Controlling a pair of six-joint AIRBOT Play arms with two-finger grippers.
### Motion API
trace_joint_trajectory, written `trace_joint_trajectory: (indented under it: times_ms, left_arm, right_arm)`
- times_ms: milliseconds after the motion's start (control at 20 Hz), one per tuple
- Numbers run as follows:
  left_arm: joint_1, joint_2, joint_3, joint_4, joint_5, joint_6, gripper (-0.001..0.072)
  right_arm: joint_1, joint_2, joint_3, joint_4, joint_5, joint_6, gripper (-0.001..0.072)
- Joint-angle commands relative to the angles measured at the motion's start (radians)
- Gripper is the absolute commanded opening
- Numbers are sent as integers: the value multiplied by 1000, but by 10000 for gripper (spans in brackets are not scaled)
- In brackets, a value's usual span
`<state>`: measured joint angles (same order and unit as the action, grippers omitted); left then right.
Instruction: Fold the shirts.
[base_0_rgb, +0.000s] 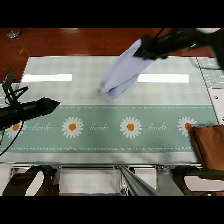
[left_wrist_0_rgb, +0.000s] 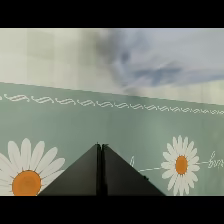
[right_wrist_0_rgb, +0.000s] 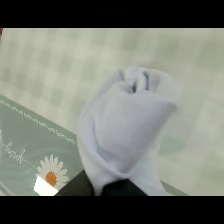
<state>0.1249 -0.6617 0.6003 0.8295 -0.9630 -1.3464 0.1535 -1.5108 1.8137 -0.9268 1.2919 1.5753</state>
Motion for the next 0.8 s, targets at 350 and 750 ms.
trace_joint_trajectory:
  times_ms: [350,750]
  left_arm:
    - [-1,-1,0,-5,14,0,27]
    - [-1,-2,0,-14,60,0,27]
  right_arm:
    - [-629,228,146,-328,566,125,25]
    - [-999,681,-349,-880,565,150,30]
